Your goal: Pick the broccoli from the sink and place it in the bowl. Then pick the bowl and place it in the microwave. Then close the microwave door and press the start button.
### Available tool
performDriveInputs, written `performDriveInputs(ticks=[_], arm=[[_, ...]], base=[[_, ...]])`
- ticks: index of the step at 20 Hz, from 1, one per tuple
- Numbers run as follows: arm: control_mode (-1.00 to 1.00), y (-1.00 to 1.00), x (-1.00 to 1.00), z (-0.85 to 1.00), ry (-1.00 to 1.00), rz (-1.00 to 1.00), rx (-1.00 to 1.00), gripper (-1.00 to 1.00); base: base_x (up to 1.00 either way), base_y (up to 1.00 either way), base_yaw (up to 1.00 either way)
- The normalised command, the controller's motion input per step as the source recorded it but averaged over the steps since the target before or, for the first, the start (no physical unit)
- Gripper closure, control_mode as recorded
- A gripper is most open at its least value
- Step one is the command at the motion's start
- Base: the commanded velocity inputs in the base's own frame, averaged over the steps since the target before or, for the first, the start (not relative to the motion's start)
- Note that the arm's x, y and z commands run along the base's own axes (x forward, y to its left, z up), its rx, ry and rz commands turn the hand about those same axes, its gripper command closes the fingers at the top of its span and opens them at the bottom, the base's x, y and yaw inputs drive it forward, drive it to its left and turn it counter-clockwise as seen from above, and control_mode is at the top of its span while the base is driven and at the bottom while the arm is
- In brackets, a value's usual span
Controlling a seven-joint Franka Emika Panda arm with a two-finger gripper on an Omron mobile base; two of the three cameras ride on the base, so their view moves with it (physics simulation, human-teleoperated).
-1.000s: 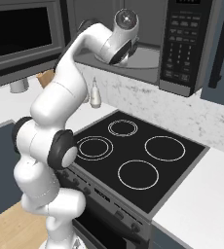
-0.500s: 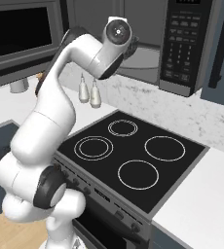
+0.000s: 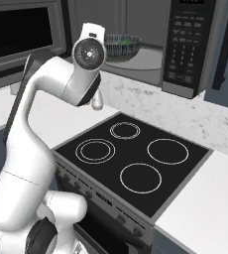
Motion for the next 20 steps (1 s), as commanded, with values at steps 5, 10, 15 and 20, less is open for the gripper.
performDriveInputs(ticks=[5,10,15,20], arm=[[-1.0,0.76,-1.0,0.16,0.0,0.0,0.0,-1.0],[-1.0,0.72,-1.0,0.25,0.03,0.0,0.0,-1.0],[-1.0,0.7,-1.0,0.14,0.08,0.0,-0.06,-1.0],[-1.0,0.86,-0.99,0.0,0.0,0.0,-0.19,-1.0]], base=[[0.0,0.0,0.0],[0.0,0.0,0.0],[0.0,0.0,0.0],[0.0,0.0,0.0]])
